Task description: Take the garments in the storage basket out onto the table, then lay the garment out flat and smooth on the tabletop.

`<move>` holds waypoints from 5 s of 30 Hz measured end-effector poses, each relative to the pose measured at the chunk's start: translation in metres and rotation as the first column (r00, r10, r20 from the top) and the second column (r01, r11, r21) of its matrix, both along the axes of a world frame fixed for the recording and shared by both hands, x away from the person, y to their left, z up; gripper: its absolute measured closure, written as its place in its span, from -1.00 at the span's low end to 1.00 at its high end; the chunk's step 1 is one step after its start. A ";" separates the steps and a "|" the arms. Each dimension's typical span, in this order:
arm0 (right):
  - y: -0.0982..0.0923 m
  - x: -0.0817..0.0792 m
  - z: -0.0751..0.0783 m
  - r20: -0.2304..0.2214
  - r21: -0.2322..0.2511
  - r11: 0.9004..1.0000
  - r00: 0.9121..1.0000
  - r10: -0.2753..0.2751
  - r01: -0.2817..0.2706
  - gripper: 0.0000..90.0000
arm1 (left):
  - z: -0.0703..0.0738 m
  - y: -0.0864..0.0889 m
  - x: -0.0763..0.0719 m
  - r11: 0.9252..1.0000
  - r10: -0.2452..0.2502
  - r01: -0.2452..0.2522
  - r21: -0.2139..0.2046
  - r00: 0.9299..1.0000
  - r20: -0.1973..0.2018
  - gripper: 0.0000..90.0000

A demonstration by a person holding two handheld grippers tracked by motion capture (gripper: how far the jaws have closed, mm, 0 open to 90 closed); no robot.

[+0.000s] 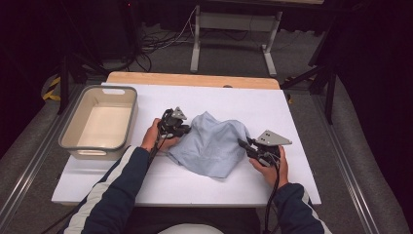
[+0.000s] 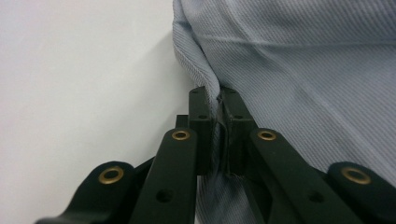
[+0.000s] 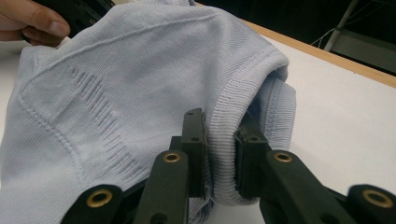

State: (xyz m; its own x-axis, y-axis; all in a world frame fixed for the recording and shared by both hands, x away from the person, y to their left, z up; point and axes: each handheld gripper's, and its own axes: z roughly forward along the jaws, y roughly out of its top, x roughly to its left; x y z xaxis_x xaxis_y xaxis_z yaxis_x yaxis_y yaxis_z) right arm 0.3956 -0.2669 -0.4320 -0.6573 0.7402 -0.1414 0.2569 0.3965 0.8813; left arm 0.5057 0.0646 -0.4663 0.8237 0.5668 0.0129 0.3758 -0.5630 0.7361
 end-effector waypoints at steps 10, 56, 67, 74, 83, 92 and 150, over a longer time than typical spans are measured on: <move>0.000 -0.002 0.002 0.006 -0.006 1.000 1.000 0.004 -0.004 0.77 | 0.007 0.008 -0.007 0.999 0.024 -0.023 -0.023 0.998 0.050 0.90; 0.009 -0.046 -0.014 -0.187 -0.135 0.979 0.974 0.129 -0.156 0.79 | -0.008 0.055 -0.134 0.995 -0.098 0.098 -0.012 0.995 0.013 0.89; 0.005 -0.041 -0.015 -0.185 -0.069 0.985 0.972 0.145 -0.160 0.32 | -0.008 0.058 -0.124 0.996 -0.072 0.073 -0.052 0.997 0.010 0.78; 0.000 -0.042 0.004 -0.160 -0.048 0.986 0.976 0.148 -0.157 0.00 | 0.005 0.065 -0.123 0.992 -0.078 0.084 -0.092 0.995 0.068 0.48; -0.012 -0.036 0.028 -0.130 -0.022 0.995 0.987 0.094 -0.097 -0.37 | 0.018 0.070 -0.114 0.984 -0.027 0.041 -0.172 0.996 0.085 0.05; -0.005 -0.009 0.057 -0.087 0.090 0.996 0.996 0.025 -0.017 -0.24 | 0.026 0.062 -0.083 0.969 0.069 -0.050 -0.244 0.995 0.071 -0.40; 0.030 0.104 -0.019 -0.530 0.064 0.996 0.843 0.090 -0.066 0.36 | 0.014 0.042 -0.064 0.983 -0.018 0.025 -0.180 0.999 0.042 0.64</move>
State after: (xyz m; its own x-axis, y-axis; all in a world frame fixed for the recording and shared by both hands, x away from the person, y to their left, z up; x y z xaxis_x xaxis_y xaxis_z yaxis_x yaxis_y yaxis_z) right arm 0.4991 -0.2370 -0.4507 -0.6784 0.6808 0.2761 0.6606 0.4009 0.6347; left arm 0.4421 0.1063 -0.4524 0.8365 0.5452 -0.0551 0.3336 -0.4268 0.8406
